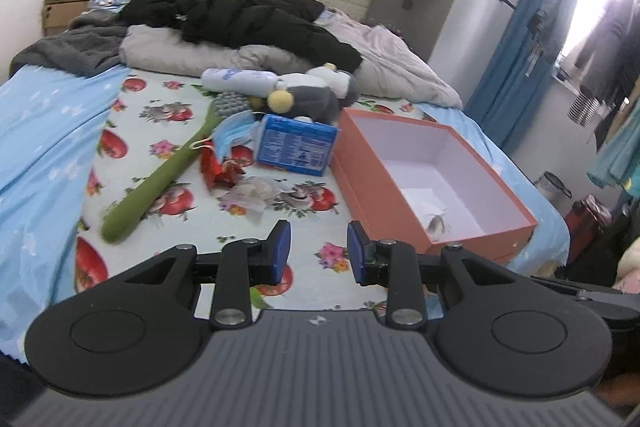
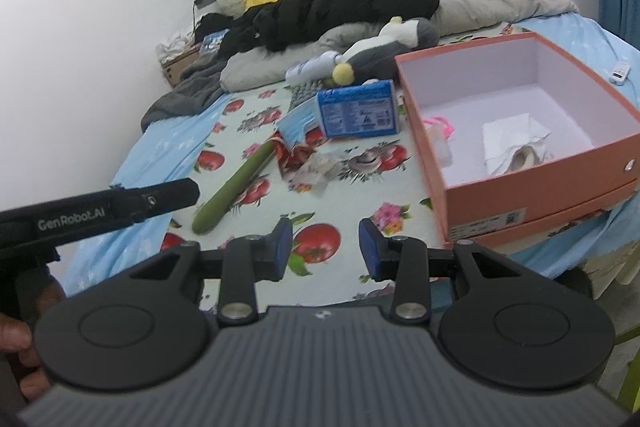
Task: Organize soft objects
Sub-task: 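Move both tools back toward the red foil packet and paper receipt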
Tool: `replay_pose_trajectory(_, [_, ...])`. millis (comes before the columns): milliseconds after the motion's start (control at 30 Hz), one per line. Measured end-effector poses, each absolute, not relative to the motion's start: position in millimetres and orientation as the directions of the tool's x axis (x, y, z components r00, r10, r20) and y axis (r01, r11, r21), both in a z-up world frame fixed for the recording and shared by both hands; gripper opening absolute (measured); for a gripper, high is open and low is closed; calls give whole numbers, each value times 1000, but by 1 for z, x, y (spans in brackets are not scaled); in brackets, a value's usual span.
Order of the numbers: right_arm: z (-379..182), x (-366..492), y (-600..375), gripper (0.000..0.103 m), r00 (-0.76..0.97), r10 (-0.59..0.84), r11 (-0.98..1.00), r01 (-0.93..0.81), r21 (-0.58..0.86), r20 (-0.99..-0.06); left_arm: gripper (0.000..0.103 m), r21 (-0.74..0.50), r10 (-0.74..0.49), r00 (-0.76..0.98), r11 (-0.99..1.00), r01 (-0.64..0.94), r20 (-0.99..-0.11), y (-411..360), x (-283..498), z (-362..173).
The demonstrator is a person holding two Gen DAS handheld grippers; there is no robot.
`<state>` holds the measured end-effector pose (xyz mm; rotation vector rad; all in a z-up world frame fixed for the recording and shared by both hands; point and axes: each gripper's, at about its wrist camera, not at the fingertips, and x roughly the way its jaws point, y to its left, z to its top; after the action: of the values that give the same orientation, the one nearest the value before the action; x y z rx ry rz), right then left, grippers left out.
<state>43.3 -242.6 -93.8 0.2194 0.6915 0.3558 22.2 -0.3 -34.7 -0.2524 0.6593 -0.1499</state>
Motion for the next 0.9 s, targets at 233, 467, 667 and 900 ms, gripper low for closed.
replay_pose_trajectory(233, [-104,54,-218,40,675,391,920,-286,267,-626,36,-328,-179,768,944,-42,-614,33,33,-63])
replay_pose_trajectory(467, [-128,97,-198,40,628,443,897,-300,326,-640,36,-350,-166,743,932,-98,-648,56,90,-96])
replay_pose_trajectory(667, [-152,147,-180,40,594,457,889,-322,324,-663,44,-347,-160,726,931,-115,-669,65,157,-128])
replay_pose_trajectory(900, [-191,209,-165,40,554,463,887,-295,356,-692,44,-329,-147,698,935,-134,-701,75,226,-171])
